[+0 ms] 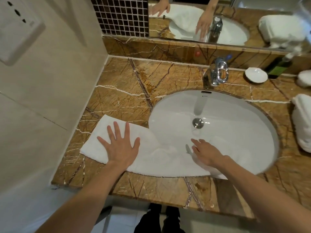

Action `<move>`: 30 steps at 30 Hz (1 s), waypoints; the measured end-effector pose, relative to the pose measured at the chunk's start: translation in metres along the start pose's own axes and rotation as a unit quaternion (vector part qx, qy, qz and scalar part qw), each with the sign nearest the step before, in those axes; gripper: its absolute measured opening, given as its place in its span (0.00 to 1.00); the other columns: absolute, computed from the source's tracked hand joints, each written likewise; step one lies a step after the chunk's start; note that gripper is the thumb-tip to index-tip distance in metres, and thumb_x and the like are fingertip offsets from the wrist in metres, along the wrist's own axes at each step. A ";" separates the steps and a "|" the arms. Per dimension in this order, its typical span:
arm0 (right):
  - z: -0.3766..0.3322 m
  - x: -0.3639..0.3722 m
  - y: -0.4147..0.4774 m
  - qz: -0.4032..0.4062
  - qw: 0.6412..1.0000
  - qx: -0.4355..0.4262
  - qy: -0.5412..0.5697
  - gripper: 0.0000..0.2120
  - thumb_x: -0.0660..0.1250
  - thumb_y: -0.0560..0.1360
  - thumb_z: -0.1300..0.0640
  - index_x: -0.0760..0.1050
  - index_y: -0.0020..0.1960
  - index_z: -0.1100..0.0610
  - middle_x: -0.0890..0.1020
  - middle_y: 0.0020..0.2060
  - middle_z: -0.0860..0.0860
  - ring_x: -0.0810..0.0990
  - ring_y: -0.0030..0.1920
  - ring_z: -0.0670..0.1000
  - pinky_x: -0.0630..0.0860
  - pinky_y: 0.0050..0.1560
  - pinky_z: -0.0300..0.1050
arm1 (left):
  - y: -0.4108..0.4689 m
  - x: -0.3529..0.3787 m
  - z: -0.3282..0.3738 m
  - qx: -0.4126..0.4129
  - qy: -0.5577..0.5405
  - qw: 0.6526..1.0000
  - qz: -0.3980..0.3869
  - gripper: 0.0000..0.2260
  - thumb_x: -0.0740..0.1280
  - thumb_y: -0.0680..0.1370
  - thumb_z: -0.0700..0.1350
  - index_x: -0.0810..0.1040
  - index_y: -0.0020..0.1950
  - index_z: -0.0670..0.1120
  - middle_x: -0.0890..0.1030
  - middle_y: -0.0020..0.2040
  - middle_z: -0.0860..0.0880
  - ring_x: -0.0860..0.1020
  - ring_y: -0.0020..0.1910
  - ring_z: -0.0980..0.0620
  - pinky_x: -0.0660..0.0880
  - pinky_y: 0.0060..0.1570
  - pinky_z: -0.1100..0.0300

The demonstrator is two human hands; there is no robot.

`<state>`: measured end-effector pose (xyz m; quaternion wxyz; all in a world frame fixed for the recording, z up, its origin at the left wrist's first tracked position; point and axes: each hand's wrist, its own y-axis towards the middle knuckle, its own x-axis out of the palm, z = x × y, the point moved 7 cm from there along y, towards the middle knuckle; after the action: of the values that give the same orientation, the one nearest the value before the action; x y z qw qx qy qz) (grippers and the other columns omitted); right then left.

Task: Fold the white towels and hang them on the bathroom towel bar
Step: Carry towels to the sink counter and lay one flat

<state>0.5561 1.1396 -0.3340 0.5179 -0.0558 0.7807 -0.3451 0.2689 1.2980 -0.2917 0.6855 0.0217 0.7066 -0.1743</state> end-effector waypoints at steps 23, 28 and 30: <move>0.135 0.000 -0.025 0.048 0.962 0.238 -0.126 0.22 0.49 0.80 0.50 0.58 0.71 0.57 0.68 0.66 0.61 0.68 0.64 0.62 0.66 0.63 0.58 | 0.003 0.007 -0.003 0.001 0.032 0.999 0.029 0.34 0.34 0.73 0.68 0.39 0.77 0.54 0.42 0.78 0.43 0.40 0.76 0.39 0.40 0.66 0.29; 0.128 -0.005 -0.029 0.096 0.958 0.236 -0.134 0.18 0.54 0.78 0.57 0.62 0.67 0.58 0.69 0.60 0.59 0.69 0.59 0.59 0.71 0.56 0.56 | 0.003 0.007 -0.003 0.000 0.031 0.999 0.029 0.35 0.34 0.73 0.68 0.39 0.77 0.54 0.42 0.78 0.43 0.40 0.76 0.39 0.39 0.66 0.29; 0.126 -0.007 -0.028 0.104 0.962 0.232 -0.101 0.17 0.59 0.76 0.60 0.63 0.65 0.58 0.68 0.59 0.59 0.67 0.58 0.59 0.72 0.53 0.53 | 0.003 0.007 -0.003 0.000 0.027 0.999 0.028 0.34 0.35 0.74 0.68 0.39 0.77 0.54 0.42 0.78 0.43 0.40 0.76 0.39 0.38 0.66 0.29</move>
<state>0.6585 1.0607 -0.3405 0.6259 0.1131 0.6244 -0.4535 0.2660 1.3006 -0.2994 0.6707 0.0464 0.7241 -0.1540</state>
